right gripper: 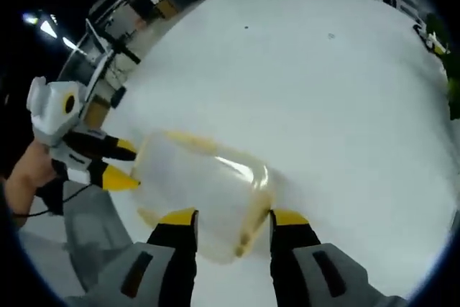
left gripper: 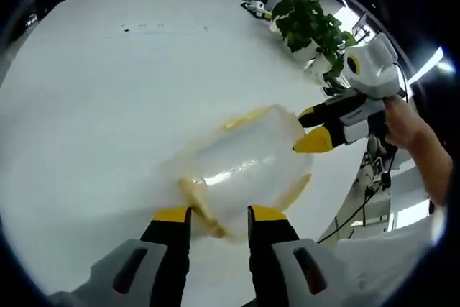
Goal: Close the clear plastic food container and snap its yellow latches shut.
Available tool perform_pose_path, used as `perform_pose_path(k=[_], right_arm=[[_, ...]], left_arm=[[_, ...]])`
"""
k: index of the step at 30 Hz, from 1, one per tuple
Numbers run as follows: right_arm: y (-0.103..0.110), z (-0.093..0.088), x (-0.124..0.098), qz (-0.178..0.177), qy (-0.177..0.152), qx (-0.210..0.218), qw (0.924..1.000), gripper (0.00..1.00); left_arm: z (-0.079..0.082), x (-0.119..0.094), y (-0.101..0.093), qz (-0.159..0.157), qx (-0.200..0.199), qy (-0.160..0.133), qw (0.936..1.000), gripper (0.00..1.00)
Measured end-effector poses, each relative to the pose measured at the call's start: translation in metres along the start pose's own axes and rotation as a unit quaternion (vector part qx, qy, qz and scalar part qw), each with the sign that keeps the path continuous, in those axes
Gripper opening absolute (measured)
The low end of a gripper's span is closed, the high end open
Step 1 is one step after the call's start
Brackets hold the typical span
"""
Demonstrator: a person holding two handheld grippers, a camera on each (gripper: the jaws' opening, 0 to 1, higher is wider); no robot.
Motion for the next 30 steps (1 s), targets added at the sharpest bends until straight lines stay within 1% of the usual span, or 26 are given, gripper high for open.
perform_pose_path(k=[6,9,10,11,12,13,15,16,17,18,19,22,24,30], right_arm=[[0.001,-0.001,0.001,0.003,-0.008,0.013,0.9999,0.36],[0.001,-0.002,0.001,0.002,-0.012,0.010,0.9999,0.35],[0.002,-0.003,0.002,0.001,-0.010,0.013,0.9999,0.34],[0.003,-0.004,0.003,0.001,-0.011,0.012,0.9999,0.34],[0.002,-0.003,0.004,0.002,-0.009,0.009,0.9999,0.33],[0.002,-0.002,0.005,0.004,-0.001,0.020,0.9998,0.32],[0.004,0.001,0.006,-0.005,0.010,0.015,0.9998,0.32],[0.004,0.002,0.006,-0.004,0.013,0.023,0.9996,0.29],[0.005,0.006,0.006,-0.004,0.005,0.036,0.9993,0.29],[0.007,0.007,0.005,-0.004,0.001,0.019,0.9998,0.30],[0.009,0.006,0.004,-0.007,0.010,0.016,0.9998,0.30],[0.009,0.005,0.003,-0.015,0.011,0.026,0.9995,0.31],[0.007,0.001,0.001,-0.010,0.002,0.029,0.9995,0.31],[0.008,-0.008,0.000,-0.012,-0.011,0.050,0.9986,0.32]], left_arm=[[0.003,0.002,0.000,0.001,0.004,0.008,1.0000,0.29],[0.004,0.003,0.000,-0.001,0.004,0.010,0.9999,0.28],[0.008,-0.002,0.001,0.000,0.005,0.005,1.0000,0.26],[0.010,-0.007,-0.002,-0.007,0.001,0.014,0.9999,0.25],[0.012,-0.010,-0.003,-0.003,0.005,0.017,0.9998,0.25],[0.011,-0.002,-0.002,-0.001,0.018,0.028,0.9995,0.25],[0.012,0.001,-0.001,-0.001,0.010,0.032,0.9994,0.24],[0.011,0.003,-0.001,-0.001,0.009,0.033,0.9994,0.24],[0.010,0.004,0.001,0.000,0.002,0.036,0.9994,0.24],[0.008,0.004,0.000,0.000,-0.005,0.032,0.9995,0.23],[0.008,0.004,0.000,-0.001,-0.005,0.030,0.9995,0.23],[0.007,0.002,-0.001,0.002,-0.006,0.021,0.9997,0.23],[0.007,0.003,0.001,-0.002,-0.003,0.018,0.9998,0.24],[0.010,0.002,0.004,-0.004,0.010,0.020,0.9997,0.24]])
Point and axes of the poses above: the point that each gripper's makers call its tool centre point, and the gripper's own axes: x roughly forward along the fingers, y roughly to its left, z roughly out of its top, the point moved 8 cm from there along -x, roughly backward along the fingers, and after that the axes turned 11 degrees about x, right-handed, at the moved point
